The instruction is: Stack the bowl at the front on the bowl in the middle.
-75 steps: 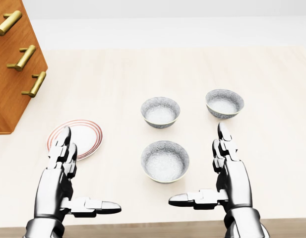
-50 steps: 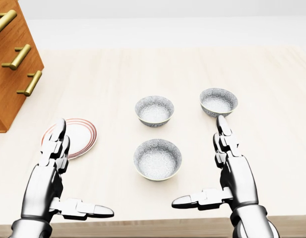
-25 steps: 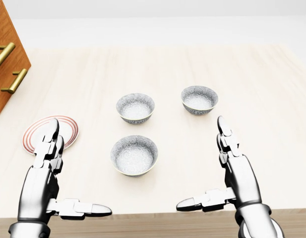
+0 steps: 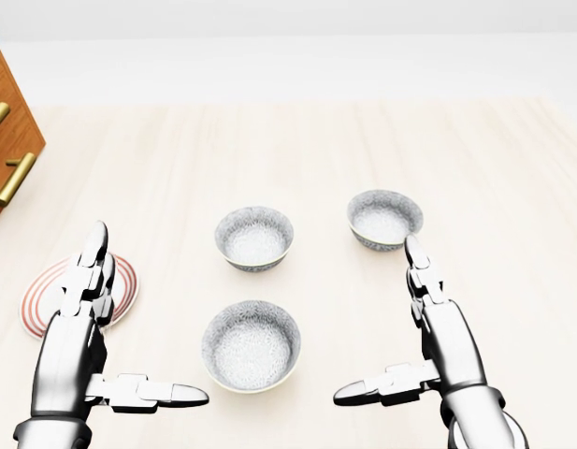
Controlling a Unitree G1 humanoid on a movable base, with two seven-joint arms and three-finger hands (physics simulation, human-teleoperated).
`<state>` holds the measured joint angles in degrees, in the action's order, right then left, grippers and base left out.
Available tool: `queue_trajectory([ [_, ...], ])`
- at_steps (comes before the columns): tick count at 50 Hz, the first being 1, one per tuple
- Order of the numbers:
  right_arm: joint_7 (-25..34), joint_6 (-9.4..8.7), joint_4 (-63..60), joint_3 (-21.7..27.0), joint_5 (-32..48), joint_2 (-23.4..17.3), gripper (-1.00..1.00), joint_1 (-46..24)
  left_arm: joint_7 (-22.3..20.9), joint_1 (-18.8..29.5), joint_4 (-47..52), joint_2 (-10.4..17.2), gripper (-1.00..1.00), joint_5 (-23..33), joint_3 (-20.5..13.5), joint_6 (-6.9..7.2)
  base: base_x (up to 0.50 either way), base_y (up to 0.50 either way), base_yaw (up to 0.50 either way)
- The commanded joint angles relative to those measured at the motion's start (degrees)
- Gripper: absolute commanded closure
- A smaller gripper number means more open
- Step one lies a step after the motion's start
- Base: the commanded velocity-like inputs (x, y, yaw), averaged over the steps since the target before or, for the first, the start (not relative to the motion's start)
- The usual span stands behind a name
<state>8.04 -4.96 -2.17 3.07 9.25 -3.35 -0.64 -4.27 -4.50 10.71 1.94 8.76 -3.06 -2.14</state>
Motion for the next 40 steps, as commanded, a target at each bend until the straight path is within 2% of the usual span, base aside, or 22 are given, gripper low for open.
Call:
queue_trajectory([
  [1,0.0,-0.04,0.5,0.0,0.9,-0.1,-1.0,-0.1,0.0,0.0,0.1,0.0,-1.0,0.8,0.0,-0.06,0.22,0.0,0.0],
  [7,0.9,-0.04,-4.6,0.2,2.2,-0.4,-1.0,0.1,-0.1,0.2,-0.6,-0.2,-1.0,-0.7,-0.3,-1.8,0.21,0.0,0.0],
  [9,2.0,-0.04,-10.0,0.4,2.2,-0.3,-1.0,-0.1,0.1,0.3,-1.1,-0.3,-1.0,-1.5,-0.3,-2.86,0.17,0.0,0.0],
  [15,4.4,-0.04,-22.5,1.1,2.7,-0.6,-1.0,-1.6,0.7,0.5,-1.9,-0.3,-1.0,-2.7,-0.3,-2.86,0.17,0.0,0.0],
  [20,5.2,-0.04,-26.7,1.4,3.2,-0.8,-1.0,-2.5,0.9,0.6,-2.3,-0.5,-1.0,-3.7,-0.4,-2.86,0.17,0.0,0.0],
  [40,5.6,-0.04,-24.0,2.7,4.1,-1.4,-1.0,-2.3,1.8,0.6,-2.5,-0.3,-1.0,-3.9,-0.3,-2.86,0.14,0.0,0.0],
])
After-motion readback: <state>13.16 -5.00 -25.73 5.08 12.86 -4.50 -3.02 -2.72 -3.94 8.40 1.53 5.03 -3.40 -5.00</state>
